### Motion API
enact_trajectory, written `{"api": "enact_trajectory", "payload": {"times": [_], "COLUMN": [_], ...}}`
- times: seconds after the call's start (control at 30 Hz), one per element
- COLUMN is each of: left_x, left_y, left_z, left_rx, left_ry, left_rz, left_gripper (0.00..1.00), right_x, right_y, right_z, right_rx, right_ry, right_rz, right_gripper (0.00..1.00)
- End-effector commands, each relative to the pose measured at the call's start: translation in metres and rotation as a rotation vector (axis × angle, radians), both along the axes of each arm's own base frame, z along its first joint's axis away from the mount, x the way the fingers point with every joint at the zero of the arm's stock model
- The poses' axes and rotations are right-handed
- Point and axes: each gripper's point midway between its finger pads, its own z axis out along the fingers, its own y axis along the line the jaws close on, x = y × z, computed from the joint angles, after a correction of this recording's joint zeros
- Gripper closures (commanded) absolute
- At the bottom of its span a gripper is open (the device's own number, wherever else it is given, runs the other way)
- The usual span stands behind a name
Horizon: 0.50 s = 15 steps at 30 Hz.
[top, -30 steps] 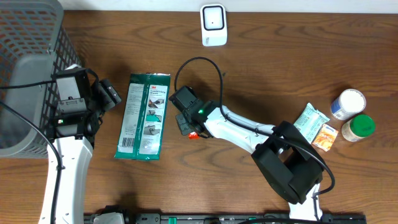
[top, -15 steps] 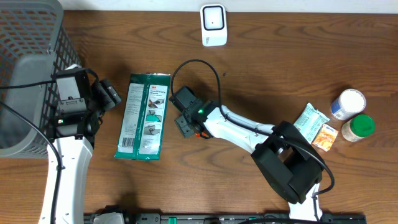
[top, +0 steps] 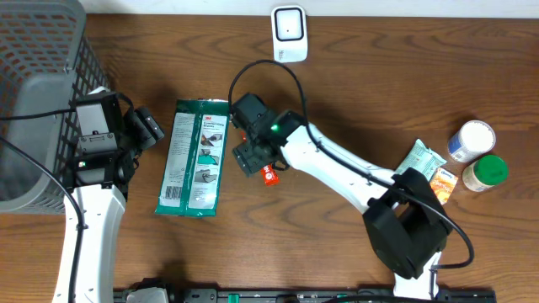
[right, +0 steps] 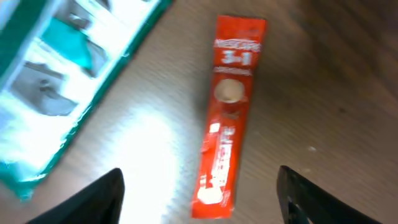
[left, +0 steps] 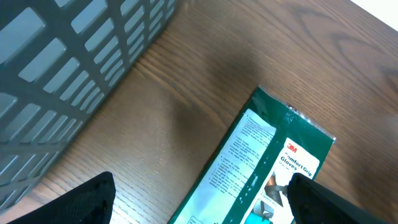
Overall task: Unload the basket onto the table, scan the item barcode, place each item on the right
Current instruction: 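Lift the Nescafé stick with the right gripper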
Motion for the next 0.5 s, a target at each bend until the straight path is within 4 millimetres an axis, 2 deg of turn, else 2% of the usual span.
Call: {"api": "enact_trajectory", "payload": {"times": [0.0,0.07,0.23,0.33,0.47], "left_x": [0.003,0.003,0.003,0.003,0.003], "left_y": [0.004,0.004,0.004,0.004,0.004], "left_z": [0.014,0.014,0.014,0.014,0.014], "left_rx": [0.01,0.01,0.01,0.01,0.01], "left_ry": [-0.034,-0.034,-0.034,-0.034,-0.034], "left_rz": [0.016,0.016,0.016,0.016,0.016], "left_gripper": [0.12,0.12,0.12,0.12,0.12], "right_x": [-0.012,-0.014,-0.014,-0.016,-0.019], "right_y": [0.009,0.003,-0.015,-0.019,-0.025], "right_z": [0.013,0.011,-0.001,-0.013,-0.032], "right_rx": [0.116,0.1,0.001,-0.037,-0.053], "right_ry": [0.099,0.119,0.092,0.068,0.058], "right_rz": [0.034,0.025,0.0,0.003,-0.001], "right_gripper": [0.39,0.48,0.52,0.58,0.58]}}
